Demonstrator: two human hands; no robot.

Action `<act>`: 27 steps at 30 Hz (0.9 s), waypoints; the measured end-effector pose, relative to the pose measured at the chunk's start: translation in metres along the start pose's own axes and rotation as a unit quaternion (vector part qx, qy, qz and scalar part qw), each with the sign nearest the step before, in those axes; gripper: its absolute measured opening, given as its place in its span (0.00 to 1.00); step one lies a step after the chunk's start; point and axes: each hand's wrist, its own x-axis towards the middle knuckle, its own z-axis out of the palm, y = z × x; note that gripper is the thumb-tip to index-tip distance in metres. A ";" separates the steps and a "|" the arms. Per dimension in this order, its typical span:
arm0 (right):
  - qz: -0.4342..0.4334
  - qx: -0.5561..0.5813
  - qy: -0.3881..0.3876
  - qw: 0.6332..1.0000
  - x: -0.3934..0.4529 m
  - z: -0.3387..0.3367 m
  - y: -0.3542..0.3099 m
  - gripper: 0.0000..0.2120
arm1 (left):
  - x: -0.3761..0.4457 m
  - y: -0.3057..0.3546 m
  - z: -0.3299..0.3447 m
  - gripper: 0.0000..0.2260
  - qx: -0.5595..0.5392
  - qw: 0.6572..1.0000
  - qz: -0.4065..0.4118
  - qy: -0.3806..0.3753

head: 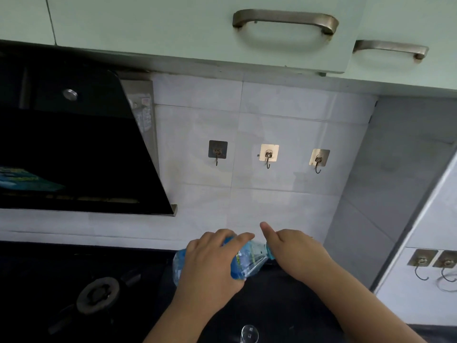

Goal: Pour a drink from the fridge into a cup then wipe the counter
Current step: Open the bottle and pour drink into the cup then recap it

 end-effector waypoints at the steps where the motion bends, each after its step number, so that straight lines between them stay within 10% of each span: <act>1: -0.003 0.033 0.001 0.999 0.000 -0.001 0.001 0.27 | -0.001 -0.003 0.002 0.37 -0.031 0.999 -0.008 -0.011; 6: -0.251 -0.001 0.170 0.953 0.002 0.005 0.018 0.24 | -0.002 -0.007 -0.003 0.39 -0.303 0.950 -0.051 -0.061; 12: -0.026 -0.063 0.061 0.996 0.008 -0.003 0.004 0.26 | 0.008 0.003 0.016 0.39 -0.049 0.998 -0.034 0.020; 17: -0.261 -0.036 0.200 0.944 0.007 0.003 0.030 0.25 | 0.016 -0.007 0.002 0.38 -0.239 0.969 -0.011 -0.060; 22: 0.000 -0.037 0.144 0.989 0.009 -0.001 0.008 0.30 | 0.017 0.006 0.010 0.39 -0.052 0.999 -0.006 0.015; 27: -0.186 -0.019 0.225 0.956 0.009 0.001 0.019 0.27 | 0.018 -0.002 0.008 0.37 -0.218 0.975 -0.026 -0.026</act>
